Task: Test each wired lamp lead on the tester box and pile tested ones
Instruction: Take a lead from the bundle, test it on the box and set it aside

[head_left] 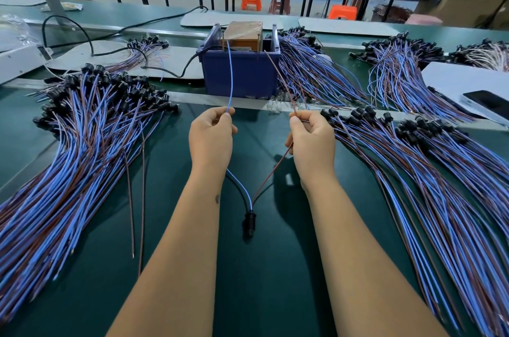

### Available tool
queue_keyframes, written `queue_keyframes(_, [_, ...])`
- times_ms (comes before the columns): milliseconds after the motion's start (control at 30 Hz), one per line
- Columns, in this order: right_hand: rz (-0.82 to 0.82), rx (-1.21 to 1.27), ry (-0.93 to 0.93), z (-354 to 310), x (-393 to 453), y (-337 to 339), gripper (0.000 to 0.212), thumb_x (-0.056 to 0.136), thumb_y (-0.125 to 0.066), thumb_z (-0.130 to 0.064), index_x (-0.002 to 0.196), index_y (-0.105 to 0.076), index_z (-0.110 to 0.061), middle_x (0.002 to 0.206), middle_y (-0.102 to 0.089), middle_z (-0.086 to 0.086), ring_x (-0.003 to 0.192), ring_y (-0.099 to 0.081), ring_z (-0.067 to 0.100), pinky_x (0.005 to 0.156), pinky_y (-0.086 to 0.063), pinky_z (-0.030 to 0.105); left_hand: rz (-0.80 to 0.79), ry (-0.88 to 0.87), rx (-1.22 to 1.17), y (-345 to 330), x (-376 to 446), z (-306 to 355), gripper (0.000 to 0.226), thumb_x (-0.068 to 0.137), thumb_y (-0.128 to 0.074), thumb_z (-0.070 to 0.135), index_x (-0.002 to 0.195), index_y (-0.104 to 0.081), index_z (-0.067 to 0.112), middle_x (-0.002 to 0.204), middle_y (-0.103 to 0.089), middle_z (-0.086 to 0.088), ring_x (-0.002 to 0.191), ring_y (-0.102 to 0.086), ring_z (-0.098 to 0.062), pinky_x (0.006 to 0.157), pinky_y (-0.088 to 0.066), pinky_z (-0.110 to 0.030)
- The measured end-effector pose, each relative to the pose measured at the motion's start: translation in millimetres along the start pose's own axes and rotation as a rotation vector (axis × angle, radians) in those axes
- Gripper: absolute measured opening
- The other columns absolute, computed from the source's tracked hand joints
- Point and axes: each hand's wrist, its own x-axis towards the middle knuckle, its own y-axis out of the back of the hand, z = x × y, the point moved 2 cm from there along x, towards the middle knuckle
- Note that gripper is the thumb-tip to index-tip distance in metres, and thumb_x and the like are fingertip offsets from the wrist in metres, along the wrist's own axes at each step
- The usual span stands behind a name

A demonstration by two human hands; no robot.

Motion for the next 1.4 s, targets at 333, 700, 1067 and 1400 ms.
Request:
queue_keyframes(333, [-0.023, -0.022, 0.022, -0.7, -0.9, -0.4, 0.019, 0.097, -0.051, -0.016, 0.086, -0.059, -0.029, 0.051, -0.055, -0.009, 0.050, -0.050, 0.004, 0.056, -0.044, 0.025, 0.002, 0.022, 0.028, 0.9, 1.4, -3.0, 0.022, 0.095, -0.049, 0.015, 0.098, -0.069, 0.024, 0.049, -0.057, 0.019, 0.037, -0.036, -0.001, 0.038, -0.031, -0.009])
queue_keyframes(700, [-0.026, -0.020, 0.025, -1.5, -1.6, -0.9, 0.020, 0.096, -0.051, -0.016, 0.084, -0.059, -0.030, 0.050, -0.055, -0.010, 0.050, -0.050, 0.004, 0.056, -0.044, 0.023, 0.022, 0.041, 0.034, 1.7, 2.9, -3.0, 0.022, 0.095, -0.047, 0.015, 0.098, -0.067, 0.024, 0.049, -0.058, 0.018, 0.036, -0.037, 0.000, 0.038, -0.031, -0.009])
queue_keyframes(1067, [-0.033, -0.012, 0.024, -1.4, -2.3, -0.7, 0.020, 0.096, -0.052, -0.016, 0.084, -0.060, -0.029, 0.049, -0.055, -0.011, 0.049, -0.049, 0.002, 0.050, -0.042, 0.015, 0.013, 0.048, 0.042, 2.0, 1.0, -2.6, 0.023, 0.095, -0.047, 0.015, 0.098, -0.069, 0.024, 0.056, -0.058, 0.013, 0.035, -0.036, -0.001, 0.038, -0.030, -0.010])
queue_keyframes(1400, [-0.040, -0.017, 0.024, -1.3, -1.9, -0.5, 0.019, 0.097, -0.051, -0.016, 0.086, -0.060, -0.028, 0.050, -0.055, -0.011, 0.049, -0.050, 0.001, 0.051, -0.042, 0.016, 0.016, 0.043, 0.047, 2.0, 2.1, -2.7, 0.024, 0.096, -0.046, 0.015, 0.101, -0.068, 0.022, 0.063, -0.059, 0.010, 0.036, -0.038, 0.001, 0.038, -0.031, -0.010])
